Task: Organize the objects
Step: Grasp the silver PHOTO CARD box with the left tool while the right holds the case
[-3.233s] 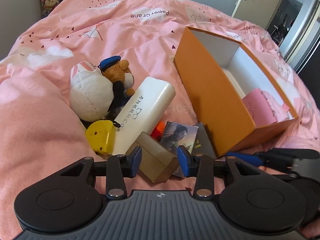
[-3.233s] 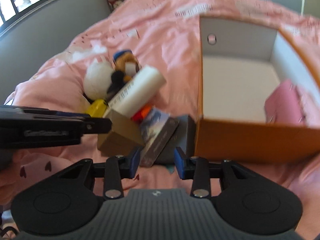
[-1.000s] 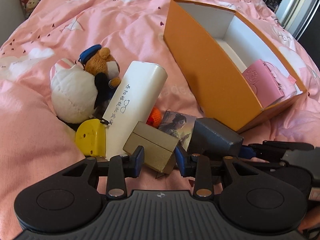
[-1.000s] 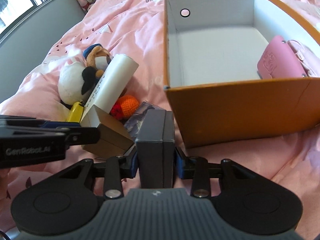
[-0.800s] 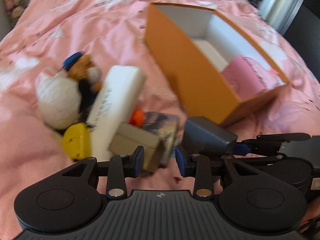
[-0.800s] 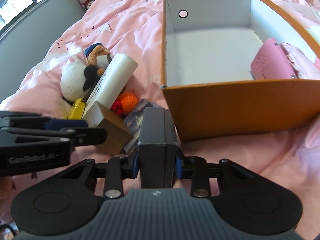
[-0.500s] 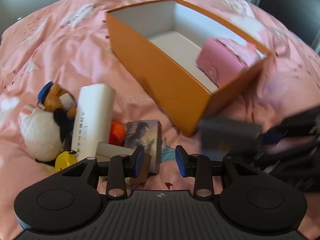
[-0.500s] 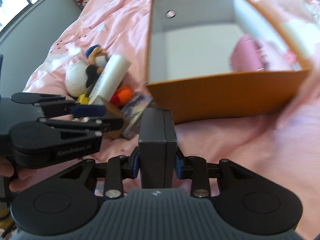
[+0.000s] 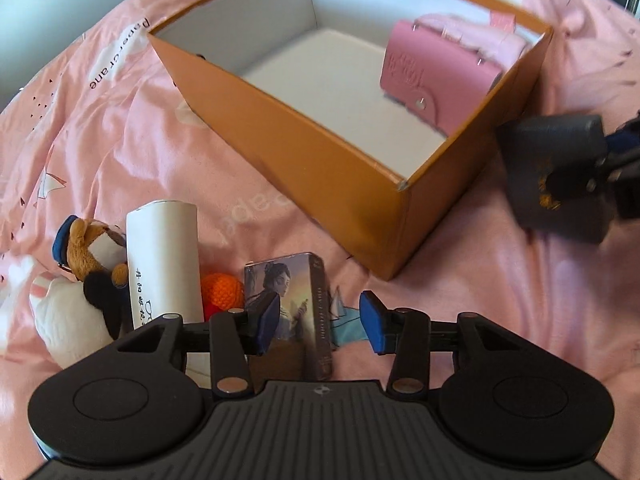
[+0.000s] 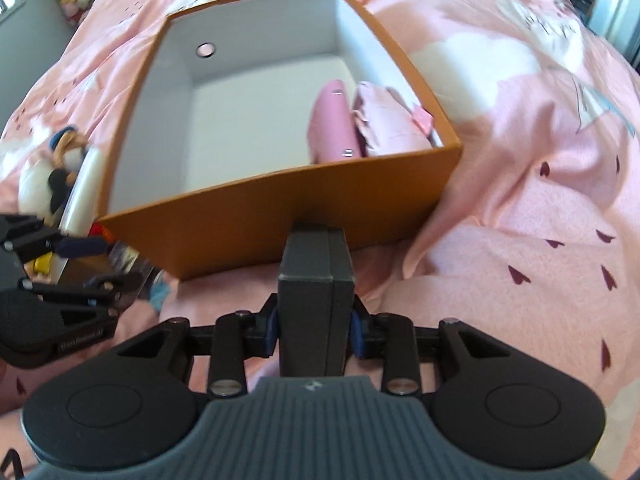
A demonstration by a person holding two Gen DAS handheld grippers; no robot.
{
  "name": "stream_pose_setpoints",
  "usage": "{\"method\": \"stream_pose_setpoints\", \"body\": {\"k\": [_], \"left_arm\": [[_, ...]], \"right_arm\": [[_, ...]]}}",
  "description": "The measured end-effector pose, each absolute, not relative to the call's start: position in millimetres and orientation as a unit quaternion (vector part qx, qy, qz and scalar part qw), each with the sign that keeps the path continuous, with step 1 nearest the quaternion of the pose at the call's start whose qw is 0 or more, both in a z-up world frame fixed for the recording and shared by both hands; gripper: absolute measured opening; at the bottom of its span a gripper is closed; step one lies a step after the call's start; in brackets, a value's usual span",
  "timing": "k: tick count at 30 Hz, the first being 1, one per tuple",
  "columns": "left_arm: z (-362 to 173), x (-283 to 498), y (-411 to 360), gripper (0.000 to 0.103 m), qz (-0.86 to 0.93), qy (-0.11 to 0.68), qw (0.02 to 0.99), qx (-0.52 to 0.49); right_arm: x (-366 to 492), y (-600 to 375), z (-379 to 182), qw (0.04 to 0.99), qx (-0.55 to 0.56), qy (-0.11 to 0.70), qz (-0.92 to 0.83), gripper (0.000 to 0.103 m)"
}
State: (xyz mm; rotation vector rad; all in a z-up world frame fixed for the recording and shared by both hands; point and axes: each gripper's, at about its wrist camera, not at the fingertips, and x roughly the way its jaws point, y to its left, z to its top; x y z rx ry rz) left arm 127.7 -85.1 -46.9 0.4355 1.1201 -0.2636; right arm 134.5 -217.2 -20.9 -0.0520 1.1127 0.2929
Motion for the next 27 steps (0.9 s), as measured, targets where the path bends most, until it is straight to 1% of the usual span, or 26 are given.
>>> {"method": "stream_pose_setpoints", "body": {"k": [2, 9, 10, 13, 14, 17, 21, 23, 27], "left_arm": [[-54, 132, -87, 0.057, -0.116, 0.534, 0.809, 0.216], [-79, 144, -97, 0.058, -0.093, 0.565, 0.781, 0.251], [-83, 146, -98, 0.060, -0.086, 0.565, 0.779, 0.258], [-92, 149, -102, 0.062, -0.068, 0.563, 0.774, 0.283], [-94, 151, -102, 0.064, -0.065, 0.563, 0.773, 0.286], [-100, 153, -100, 0.065, -0.054, 0.562, 0.771, 0.295], [-101, 151, -95, 0.058, -0.049, 0.552, 0.779, 0.295], [-94, 146, -92, 0.048, -0.054, 0.544, 0.786, 0.289], [-74, 137, -76, 0.037, -0.055, 0.536, 0.806, 0.248]], "right_arm": [[139, -222, -25, 0.841, -0.014, 0.524, 0.134, 0.036], [149, -227, -34, 0.846, -0.004, 0.517, 0.132, 0.036], [150, -228, -34, 0.846, -0.001, 0.516, 0.134, 0.036], [152, -231, -36, 0.845, 0.006, 0.517, 0.139, 0.036], [153, -232, -36, 0.844, 0.007, 0.517, 0.140, 0.036], [153, -231, -37, 0.844, 0.007, 0.517, 0.143, 0.036], [151, -230, -37, 0.845, 0.006, 0.516, 0.144, 0.036], [149, -232, -33, 0.845, 0.005, 0.514, 0.148, 0.036], [144, -237, -22, 0.848, 0.006, 0.505, 0.159, 0.037]]}}
